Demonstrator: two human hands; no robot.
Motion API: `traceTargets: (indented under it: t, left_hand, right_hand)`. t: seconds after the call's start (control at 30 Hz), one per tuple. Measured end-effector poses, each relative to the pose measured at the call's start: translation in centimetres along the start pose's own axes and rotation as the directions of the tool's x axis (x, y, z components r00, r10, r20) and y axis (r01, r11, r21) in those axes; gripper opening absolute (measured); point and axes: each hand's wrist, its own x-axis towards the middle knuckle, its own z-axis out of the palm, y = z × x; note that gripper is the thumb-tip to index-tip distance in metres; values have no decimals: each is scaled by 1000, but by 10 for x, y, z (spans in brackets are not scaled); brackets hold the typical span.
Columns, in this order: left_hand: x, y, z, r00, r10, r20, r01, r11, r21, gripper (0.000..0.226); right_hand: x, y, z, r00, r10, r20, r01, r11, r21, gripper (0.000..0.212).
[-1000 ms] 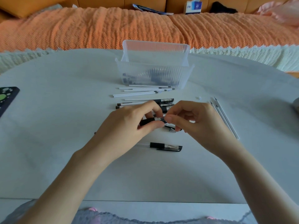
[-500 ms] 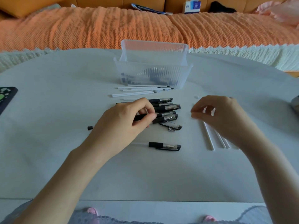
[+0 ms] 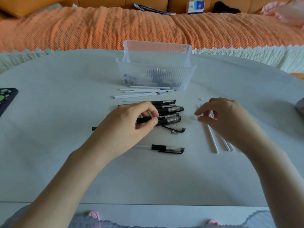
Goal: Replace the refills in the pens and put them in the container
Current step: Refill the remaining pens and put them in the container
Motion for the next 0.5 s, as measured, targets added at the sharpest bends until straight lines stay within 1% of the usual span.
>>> traceTargets:
  t: [0.1,0.13,0.23,0.27,0.37,0.5]
  left_hand:
    - [0,0,0,1000,1,6,-1,1000,-11,11]
    - [0,0,-1,1000,2,7,-2,1000,-16,12]
    - [0,-1,-1,1000,0,10,1,1000,-17,9]
    - [0,-1,-1,1000,-2,12,2,1000,-12,7]
    - [1,-1,-2,1000,2,9,-2,1000,0,8]
    - [0,-1,-2,1000,11,6,-11,1000,-1,10]
  right_hand:
    - [0,-1,-1,1000,-2,-25,2,1000,-4,13]
    - [-1,-3,-2,999,-15,-33,16,1000,27,12]
    - [-4,-16,-3,996,-87,-35,92,972,217,8]
    - [-6,-22,-3,992,-126,-20,127,961,247,6]
    - [-11,-32,6,974,-224,43,210,953,218,3]
    - [-13,-34,14,969,-227,102,208,964,166,5]
